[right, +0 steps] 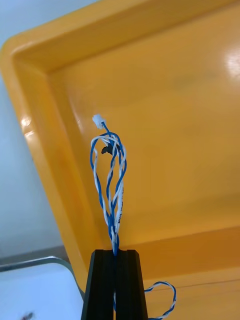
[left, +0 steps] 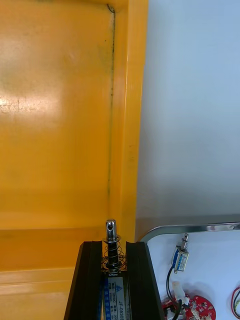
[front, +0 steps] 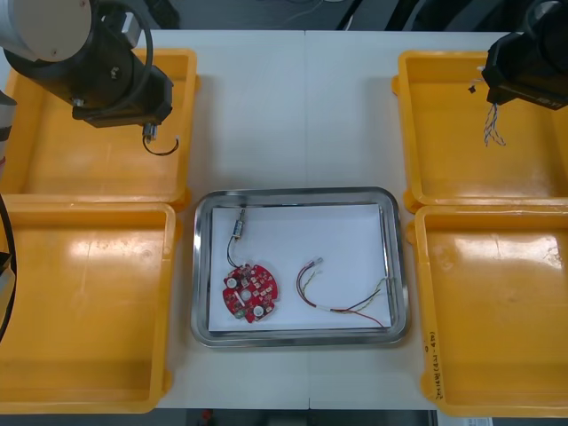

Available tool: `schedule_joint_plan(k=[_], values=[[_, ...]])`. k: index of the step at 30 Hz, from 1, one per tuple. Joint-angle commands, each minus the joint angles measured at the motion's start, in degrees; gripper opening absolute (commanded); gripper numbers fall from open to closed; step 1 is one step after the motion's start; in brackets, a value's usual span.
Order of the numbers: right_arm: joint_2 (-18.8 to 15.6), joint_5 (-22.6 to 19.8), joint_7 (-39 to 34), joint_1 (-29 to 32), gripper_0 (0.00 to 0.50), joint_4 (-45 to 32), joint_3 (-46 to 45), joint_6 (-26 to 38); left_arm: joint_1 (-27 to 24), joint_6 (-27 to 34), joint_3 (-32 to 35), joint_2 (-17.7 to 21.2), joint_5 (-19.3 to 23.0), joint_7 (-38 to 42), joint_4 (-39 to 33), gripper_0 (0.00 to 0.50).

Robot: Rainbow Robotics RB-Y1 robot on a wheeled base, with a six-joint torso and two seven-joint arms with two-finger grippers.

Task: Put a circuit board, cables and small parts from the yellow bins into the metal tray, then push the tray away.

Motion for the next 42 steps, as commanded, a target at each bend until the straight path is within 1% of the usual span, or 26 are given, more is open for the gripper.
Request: schedule_joint_plan(k=[1,6,10,13,18,21,24,28,31,37,40,42], values=[[-3.5,-4.4,2.8,1.5,0.000,-5.9,5.3,0.2,0.1,0.3,-0.4,0.2,0.9,1.5,-2.3,0.000],[-5.1,-10.3,3.8,2.1,0.000,-11.9,11.2,0.2,0.2,0.5,-0.4,1.2,1.6,0.9,-2.3,0.000],[-6.5,-13.2,3.9,2.2,0.000,-17.0,15.4,0.2,0.1,0.5,-0.4,1.7,1.8,0.7,-2.3,0.000],[-6.5,-16.0,4.0,2.2,0.000,-19.5,17.3,0.2,0.1,0.6,-0.4,1.8,1.8,0.6,-2.3,0.000],[-6.1,-22.2,5.2,3.6,0.000,-23.8,18.4,0.2,0.1,0.9,-0.4,2.4,1.8,0.6,-2.3,0.000],[-5.9,-23.6,7.0,4.8,0.000,-26.5,20.0,0.2,0.1,1.4,-0.4,2.4,1.7,0.4,-2.3,0.000],[-5.0,-22.1,11.6,5.4,0.000,-28.8,22.2,0.2,0.2,1.4,-0.4,2.4,1.7,0.3,-2.3,0.000],[-2.9,-20.5,16.0,5.6,0.000,-29.2,24.7,0.2,0.1,1.4,-0.4,2.5,1.7,0.2,-2.3,0.000],[-0.9,-18.3,19.3,5.6,0.000,-29.2,27.2,0.2,0.1,1.4,-0.4,2.5,1.7,0.1,-2.3,0.000],[2.6,-11.7,28.3,5.5,0.000,-27.9,34.9,0.2,0.2,1.4,-0.4,2.6,1.7,0.0,-2.3,0.000],[3.6,-9.7,32.2,5.5,0.000,-27.0,37.3,0.2,0.1,1.4,-0.4,2.6,1.7,-0.1,-2.3,0.000],[3.6,-9.0,34.2,5.5,0.000,-26.8,38.8,0.2,0.1,1.4,-0.4,2.6,1.8,-0.1,-2.3,0.000]])
